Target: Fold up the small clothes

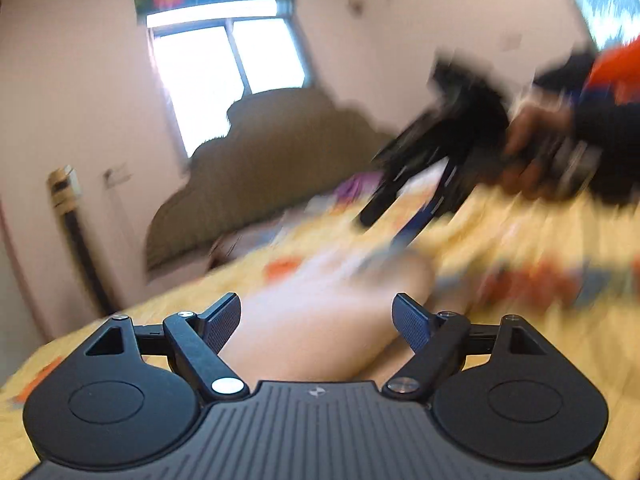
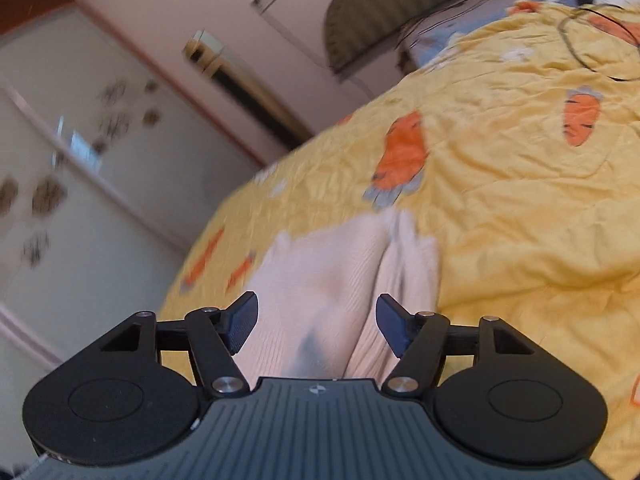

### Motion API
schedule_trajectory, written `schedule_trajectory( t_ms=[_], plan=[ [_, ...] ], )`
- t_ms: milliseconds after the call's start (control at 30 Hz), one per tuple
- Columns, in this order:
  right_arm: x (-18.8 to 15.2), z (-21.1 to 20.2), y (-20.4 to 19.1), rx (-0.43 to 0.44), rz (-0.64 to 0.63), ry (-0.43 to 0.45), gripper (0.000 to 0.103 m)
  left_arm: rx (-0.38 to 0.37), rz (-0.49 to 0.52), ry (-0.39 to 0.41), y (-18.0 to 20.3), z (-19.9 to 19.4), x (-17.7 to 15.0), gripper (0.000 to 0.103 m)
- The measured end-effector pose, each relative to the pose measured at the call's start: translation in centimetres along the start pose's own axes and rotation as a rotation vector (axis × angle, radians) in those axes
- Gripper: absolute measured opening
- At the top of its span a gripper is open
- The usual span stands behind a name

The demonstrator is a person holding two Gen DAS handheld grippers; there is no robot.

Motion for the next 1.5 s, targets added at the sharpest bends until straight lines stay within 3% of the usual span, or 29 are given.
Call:
schedule_trajectory(
  t_ms=[67,133,233,300,333,367,400,500,600,667,733,767,833,900,967,1000,1033,1067,1133,1200,1267,1367,1433,1467,1500],
  plan=[
    [-1.2,0.9,-1.3,-0.056,-0.049,-0.069,0.066,0.062,0.019,-0.086,-0.6,1.5,-0.9,0.084],
    [-2.3,2.1,-2.0,-0.104,-0.080,-0.130,0.066,0.069,-0.010,-0.145,-1.0,2.5,-1.4,0.084],
    [-3.8,4.2,-2.9,-0.175,-0.150,-0.168,0.066,0.064,-0.064,-0.173,-1.7,3.8,-1.0,0.082],
    [-4.8,5.1,-3.7,-0.237,-0.259,-0.164,0.060,0.013,-0.121,-0.181,-2.5,4.7,-0.8,0.056],
    [-4.9,5.2,-3.8,-0.238,-0.265,-0.161,0.054,0.027,-0.149,-0.197,-2.9,5.1,-0.6,0.042],
    [-4.6,4.9,-3.7,-0.226,-0.251,-0.163,0.047,0.021,-0.168,-0.198,-3.2,4.9,-0.6,0.038],
    [-4.2,4.2,-3.8,-0.226,-0.242,-0.152,0.033,0.006,-0.178,-0.194,-3.5,4.7,-0.6,0.036],
    [-3.6,1.8,-4.4,-0.243,-0.269,-0.121,0.026,-0.010,-0.162,-0.196,-3.7,4.9,-0.9,0.035],
    [-4.5,2.8,-3.4,-0.280,-0.281,-0.183,0.023,0.019,-0.125,-0.218,-3.0,5.8,-1.4,0.035],
    [-5.1,3.4,-2.5,-0.245,-0.260,-0.167,0.028,0.002,-0.134,-0.219,-3.4,5.5,-1.2,0.035],
    [-5.1,3.2,-2.3,-0.235,-0.219,-0.141,0.036,-0.061,-0.167,-0.229,-4.5,4.7,-0.8,0.036],
    [-5.1,3.0,-2.4,-0.226,-0.201,-0.132,0.040,-0.121,-0.194,-0.234,-5.4,3.9,-0.7,0.036],
    [-4.9,2.3,-2.6,-0.215,-0.143,-0.135,0.064,-0.264,-0.250,-0.226,-7.6,2.4,-0.7,0.037],
    [-4.4,0.6,-2.4,-0.164,-0.073,-0.093,0.073,-0.379,-0.328,-0.212,-9.8,1.4,-0.9,0.037],
    [-3.8,-1.4,-1.6,-0.074,-0.009,0.000,0.086,-0.423,-0.452,-0.211,-12.4,2.1,-0.7,0.047],
    [-3.2,-2.0,-0.9,-0.047,0.024,0.046,0.097,-0.417,-0.529,-0.207,-13.8,2.9,-0.6,0.053],
    [-2.6,-2.2,-0.3,-0.050,0.048,0.070,0.101,-0.408,-0.615,-0.203,-15.1,3.9,-0.7,0.067],
    [-1.9,-1.8,0.3,-0.077,0.068,0.071,0.100,-0.418,-0.723,-0.205,-16.5,5.6,-1.0,0.076],
    [-0.5,-0.4,1.5,-0.113,0.112,0.044,0.096,-0.449,-0.954,-0.276,-18.9,9.6,-1.8,0.077],
    [0.9,1.7,2.5,-0.123,0.135,0.012,0.095,-0.556,-1.147,-0.357,-20.1,13.8,-3.2,0.076],
    [2.1,3.9,2.8,-0.159,0.124,-0.031,0.095,-0.623,-1.266,-0.445,-20.2,17.1,-3.9,0.076],
    [3.2,7.3,3.2,-0.198,0.089,-0.120,0.095,-0.721,-1.278,-0.487,-19.0,20.1,-3.3,0.078],
    [3.3,8.7,3.6,-0.106,0.109,-0.155,0.089,-0.690,-1.252,-0.515,-18.3,21.4,-2.5,0.077],
    [3.2,9.2,3.7,-0.088,0.107,-0.145,0.089,-0.664,-1.233,-0.526,-18.1,21.8,-1.9,0.071],
    [3.0,9.4,3.4,-0.096,0.077,-0.126,0.079,-0.633,-1.195,-0.536,-17.9,21.9,-1.2,0.068]
  ],
)
Point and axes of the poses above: each gripper's, at about its wrist camera, not at the fingertips, and z roughly the way its jaws point, y to its right, x to its top, the point moved 1 cm from there along z, roughly the way its jaws point, and after that the axes turned 14 degrees about -y, right-handed, at the moved point
